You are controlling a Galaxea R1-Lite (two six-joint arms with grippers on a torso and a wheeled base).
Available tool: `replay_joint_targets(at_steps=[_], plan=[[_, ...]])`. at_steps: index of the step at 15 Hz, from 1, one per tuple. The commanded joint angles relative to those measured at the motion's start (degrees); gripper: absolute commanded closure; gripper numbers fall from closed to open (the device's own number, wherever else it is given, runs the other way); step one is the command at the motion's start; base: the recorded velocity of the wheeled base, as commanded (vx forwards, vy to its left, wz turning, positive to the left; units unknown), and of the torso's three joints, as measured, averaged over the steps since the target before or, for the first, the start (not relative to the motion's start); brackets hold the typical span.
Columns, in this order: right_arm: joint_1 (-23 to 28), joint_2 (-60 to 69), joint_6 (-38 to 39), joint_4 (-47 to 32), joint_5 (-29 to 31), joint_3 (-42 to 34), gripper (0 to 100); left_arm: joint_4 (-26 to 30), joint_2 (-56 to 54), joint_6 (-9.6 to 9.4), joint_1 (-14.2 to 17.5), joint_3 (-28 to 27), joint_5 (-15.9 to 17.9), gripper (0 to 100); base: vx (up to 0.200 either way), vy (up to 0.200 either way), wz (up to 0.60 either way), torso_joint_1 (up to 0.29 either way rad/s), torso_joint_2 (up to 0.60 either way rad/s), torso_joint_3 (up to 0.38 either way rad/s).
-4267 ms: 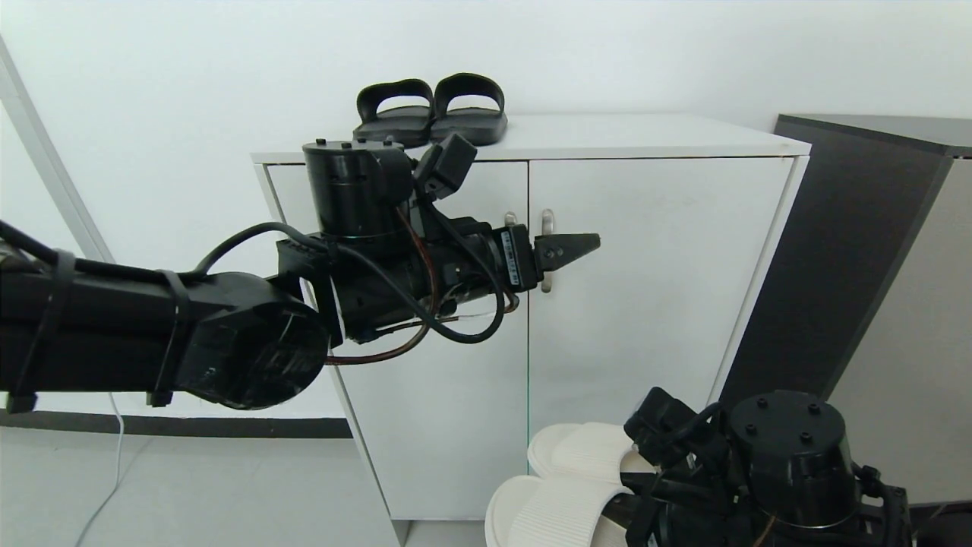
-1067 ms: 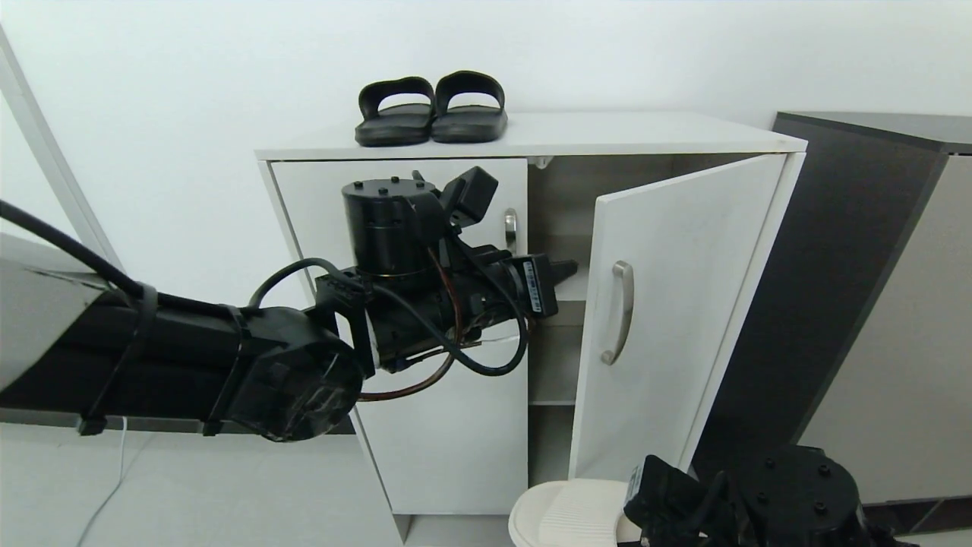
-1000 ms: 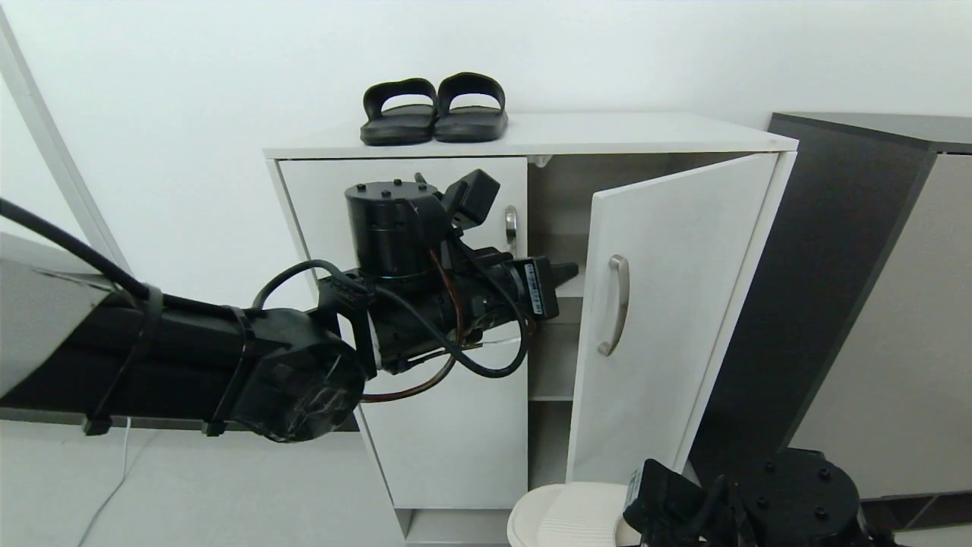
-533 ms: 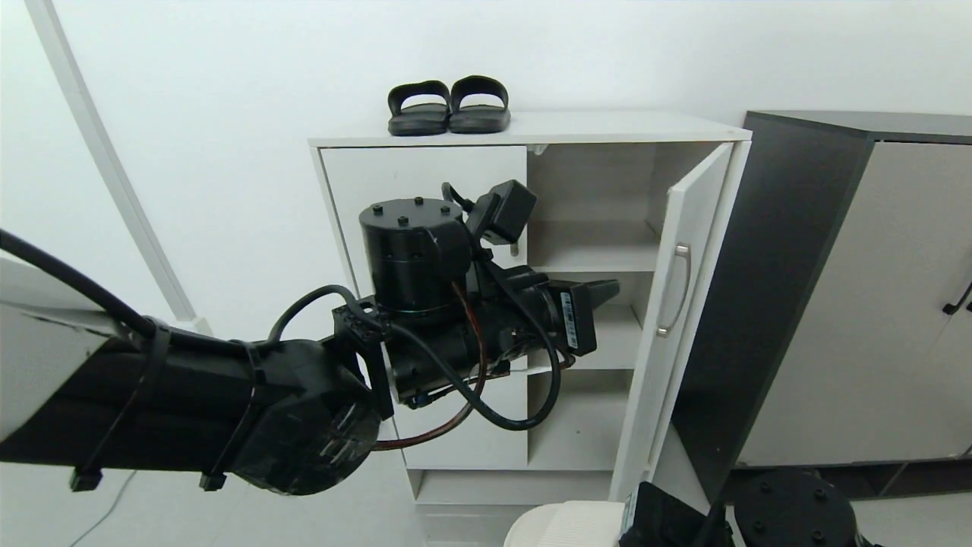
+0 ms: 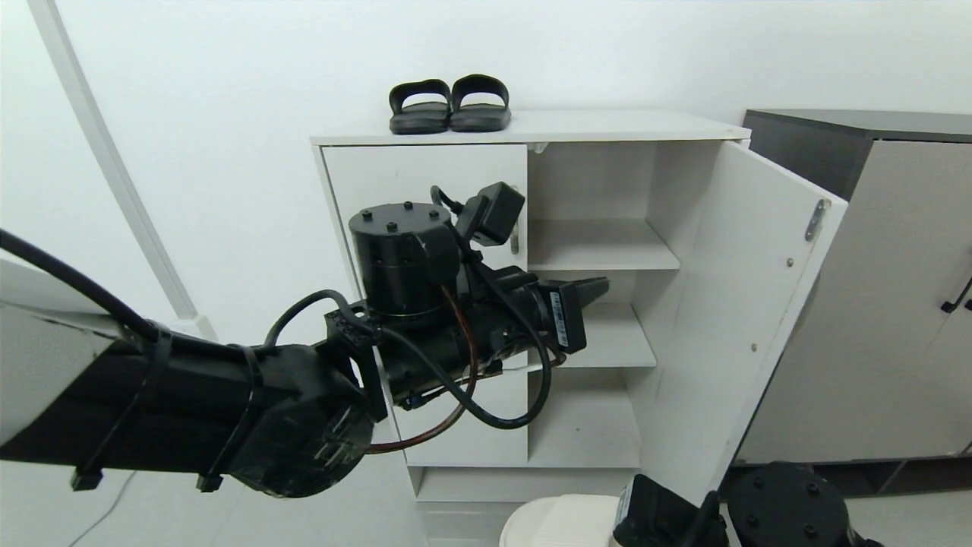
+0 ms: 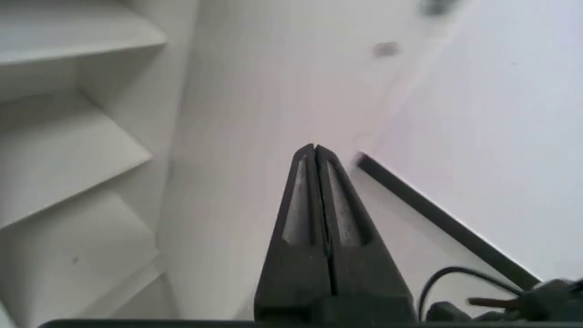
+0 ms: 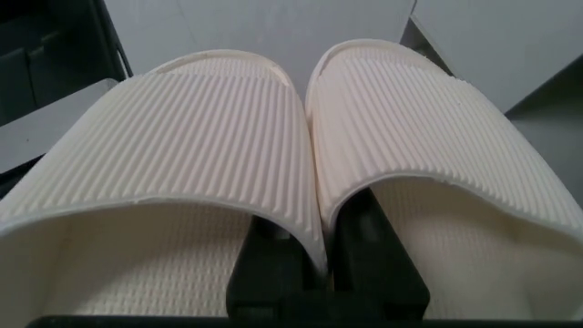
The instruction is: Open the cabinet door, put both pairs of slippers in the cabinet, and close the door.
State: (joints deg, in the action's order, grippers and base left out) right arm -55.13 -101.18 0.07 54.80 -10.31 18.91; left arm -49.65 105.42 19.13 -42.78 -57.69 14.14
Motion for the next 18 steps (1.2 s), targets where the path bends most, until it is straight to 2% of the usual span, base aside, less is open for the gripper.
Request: replay_joint_targets(at_steps=[1, 2, 3, 4, 6, 7, 8, 9, 10, 11, 14, 15, 17, 18], plan=[[2.7, -2.8, 0.7, 0.0, 2.0, 2.7, 100, -0.2, -3.3, -0.05, 1.8, 1.3, -1.3, 100, 0.000, 0.000, 0.00, 0.000, 0.00, 0.000], [4.3, -4.6, 2.3, 0.0, 6.3, 4.8, 100, 0.7, -6.3, -0.05, 3.1, 2.1, -4.5, 100, 0.000, 0.000, 0.00, 0.000, 0.00, 0.000], [5.2, -7.2, 5.9, 0.0, 13.8, 8.3, 100, 3.5, -12.2, -0.05, 4.3, 4.4, -10.1, 100, 0.000, 0.000, 0.00, 0.000, 0.00, 0.000], [5.6, -9.2, 7.5, 0.0, 19.4, 10.4, 100, 7.2, -17.4, -0.14, 5.3, 6.7, -13.2, 100, 0.000, 0.000, 0.00, 0.000, 0.00, 0.000], [8.1, -13.3, 7.9, 0.0, 28.3, 15.2, 100, 17.9, -30.0, -2.60, 6.0, 11.7, -18.1, 100, 0.000, 0.000, 0.00, 0.000, 0.00, 0.000], [9.2, -15.1, 8.0, 0.0, 31.9, 18.0, 100, 23.6, -36.1, -3.57, 6.6, 13.5, -21.6, 100, 0.000, 0.000, 0.00, 0.000, 0.00, 0.000], [10.2, -16.7, 8.3, 0.0, 34.7, 20.1, 100, 29.3, -42.1, -4.71, 7.5, 16.2, -26.5, 100, 0.000, 0.000, 0.00, 0.000, 0.00, 0.000], [10.8, -17.6, 8.4, 0.0, 36.4, 21.2, 100, 32.1, -46.4, -5.59, 9.8, 18.5, -28.4, 100, 0.000, 0.000, 0.00, 0.000, 0.00, 0.000], [11.4, -18.2, 8.4, 0.0, 39.2, 22.4, 100, 35.3, -53.5, -7.70, 16.8, 22.6, -29.1, 100, 0.000, 0.000, 0.00, 0.000, 0.00, 0.000], [11.7, -18.0, 8.4, 0.0, 39.9, 22.7, 100, 36.1, -59.1, -7.96, 21.6, 26.3, -30.5, 100, 0.000, 0.000, 0.00, 0.000, 0.00, 0.000], [11.7, -18.1, 8.2, 0.0, 40.0, 22.8, 100, 36.4, -74.7, -8.58, 30.2, 37.1, -39.4, 100, 0.000, 0.000, 0.00, 0.000, 0.00, 0.000], [11.7, -18.2, 8.2, 0.0, 40.0, 22.8, 100, 36.4, -78.8, -8.76, 31.8, 40.9, -40.4, 100, 0.000, 0.000, 0.00, 0.000, 0.00, 0.000], [11.8, -18.2, 8.0, 0.0, 40.1, 22.8, 100, 36.4, -87.8, -11.57, 37.0, 49.2, -41.0, 100, 0.000, 0.000, 0.00, 0.000, 0.00, 0.000], [11.8, -18.1, 8.0, 0.0, 40.2, 22.9, 100, 36.5, -91.0, -11.83, 39.7, 51.4, -40.9, 100, 0.000, 0.000, 0.00, 0.000, 0.00, 0.000]])
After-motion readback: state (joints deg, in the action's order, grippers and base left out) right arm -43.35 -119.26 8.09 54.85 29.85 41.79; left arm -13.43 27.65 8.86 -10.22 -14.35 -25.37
